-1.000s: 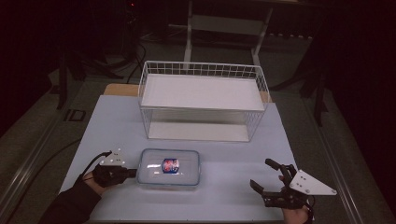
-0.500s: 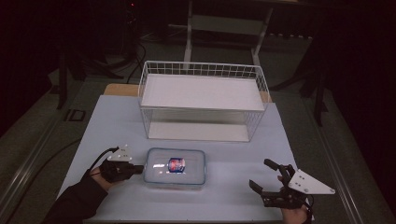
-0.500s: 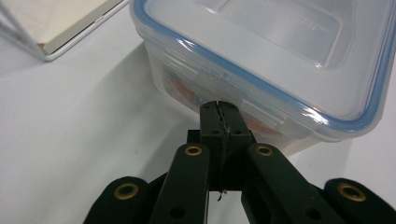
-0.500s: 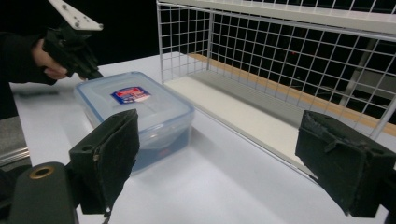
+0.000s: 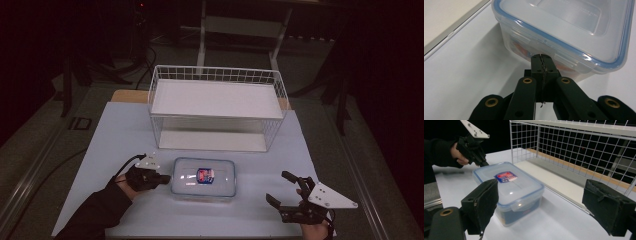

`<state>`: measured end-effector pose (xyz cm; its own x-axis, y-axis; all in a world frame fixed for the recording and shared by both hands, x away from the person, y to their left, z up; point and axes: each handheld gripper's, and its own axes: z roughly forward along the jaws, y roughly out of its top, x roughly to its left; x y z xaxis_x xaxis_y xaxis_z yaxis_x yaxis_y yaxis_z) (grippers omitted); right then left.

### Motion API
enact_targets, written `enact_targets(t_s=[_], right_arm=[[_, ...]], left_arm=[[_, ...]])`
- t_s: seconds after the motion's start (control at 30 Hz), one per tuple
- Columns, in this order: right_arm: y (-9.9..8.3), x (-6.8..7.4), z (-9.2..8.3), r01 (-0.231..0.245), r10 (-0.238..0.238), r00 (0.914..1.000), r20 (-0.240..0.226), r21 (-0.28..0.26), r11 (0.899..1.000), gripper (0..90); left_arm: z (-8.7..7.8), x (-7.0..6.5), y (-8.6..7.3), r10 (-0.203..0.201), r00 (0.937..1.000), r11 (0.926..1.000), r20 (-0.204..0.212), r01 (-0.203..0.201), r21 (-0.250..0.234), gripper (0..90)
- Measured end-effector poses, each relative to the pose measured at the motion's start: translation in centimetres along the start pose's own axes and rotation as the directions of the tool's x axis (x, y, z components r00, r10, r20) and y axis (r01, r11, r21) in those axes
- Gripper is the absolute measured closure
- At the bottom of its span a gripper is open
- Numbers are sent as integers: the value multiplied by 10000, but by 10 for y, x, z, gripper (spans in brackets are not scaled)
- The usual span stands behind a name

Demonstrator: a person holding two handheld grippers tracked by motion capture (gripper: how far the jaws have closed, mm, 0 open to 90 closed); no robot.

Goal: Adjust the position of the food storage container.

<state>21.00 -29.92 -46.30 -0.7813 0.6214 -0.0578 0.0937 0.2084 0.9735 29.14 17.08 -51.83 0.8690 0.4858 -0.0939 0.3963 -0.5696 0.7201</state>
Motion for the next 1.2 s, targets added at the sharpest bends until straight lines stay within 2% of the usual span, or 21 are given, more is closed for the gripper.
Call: enact_targets(t_s=[0.33, 0.47, 0.93, 1.03, 1.13, 1.2], right_arm=[[0, 0, 1, -17, 17, 10000, -55, 22, 10000, 132], [0, 0, 1, -34, 34, 10000, -71, 7, 10000, 132], [-1, 0, 2, 9, -8, 9999, -124, 74, 10000, 133], [-1, 0, 2, -9, 10, 9999, -113, 83, 10000, 133], [-1, -1, 2, -49, 50, 9999, -116, 83, 10000, 133], [-1, 0, 2, -16, 17, 9999, -105, 120, 9999, 133]], left_arm=[[19, -9, 17, 315, 9982, 9995, 518, -318, 34, 897], [25, -12, 23, 411, 9974, 9991, 591, -414, 38, 897], [42, -14, 35, 249, 9951, 9997, 962, -240, -104, 897], [42, -14, 35, 285, 9937, 9996, 1088, -279, -68, 896], [36, -16, 35, 323, 9947, 9995, 976, -317, -75, 895], [29, -15, 34, 190, 9956, 9996, 915, -171, -221, 892]])
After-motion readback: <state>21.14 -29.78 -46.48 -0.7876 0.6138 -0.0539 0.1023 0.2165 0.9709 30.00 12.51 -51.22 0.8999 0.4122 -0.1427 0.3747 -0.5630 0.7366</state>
